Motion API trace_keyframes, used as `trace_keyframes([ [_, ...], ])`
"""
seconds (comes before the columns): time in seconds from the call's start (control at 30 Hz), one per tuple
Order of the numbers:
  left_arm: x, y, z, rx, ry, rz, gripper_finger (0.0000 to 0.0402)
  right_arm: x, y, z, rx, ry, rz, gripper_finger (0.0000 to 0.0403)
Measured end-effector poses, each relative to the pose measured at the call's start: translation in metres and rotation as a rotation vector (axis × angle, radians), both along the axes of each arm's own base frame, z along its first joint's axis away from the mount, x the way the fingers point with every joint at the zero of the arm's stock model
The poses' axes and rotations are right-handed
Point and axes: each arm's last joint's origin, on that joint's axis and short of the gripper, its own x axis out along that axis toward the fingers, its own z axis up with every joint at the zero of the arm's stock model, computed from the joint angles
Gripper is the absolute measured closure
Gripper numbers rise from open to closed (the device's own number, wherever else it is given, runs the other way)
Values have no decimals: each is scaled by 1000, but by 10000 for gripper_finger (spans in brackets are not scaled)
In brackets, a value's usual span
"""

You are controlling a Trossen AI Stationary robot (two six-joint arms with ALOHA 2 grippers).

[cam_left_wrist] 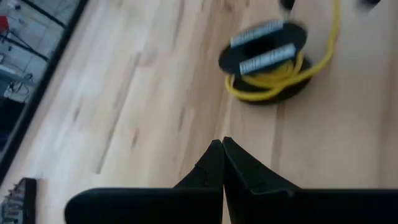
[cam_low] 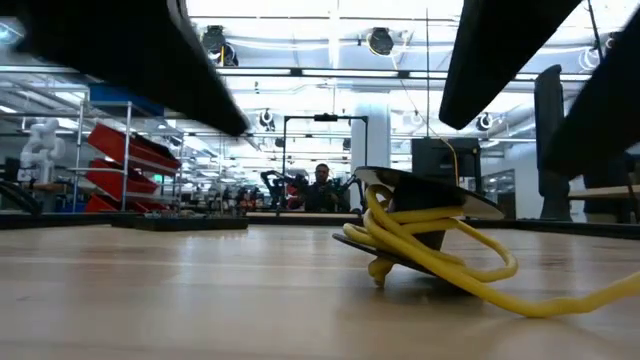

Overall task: Coil cords
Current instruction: Coil the yellow wire onto the spool

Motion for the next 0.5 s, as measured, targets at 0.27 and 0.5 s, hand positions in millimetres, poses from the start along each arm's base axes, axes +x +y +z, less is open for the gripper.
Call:
trace_keyframes([
  [0.27, -20, -14, 28, 25, -117, -45, 401, 5, -8, -5, -12, 9, -13, 288],
  [0.5, -22, -16, 28, 33, -124, -49, 401, 10, -15, -13, 5, 22, -23, 352],
])
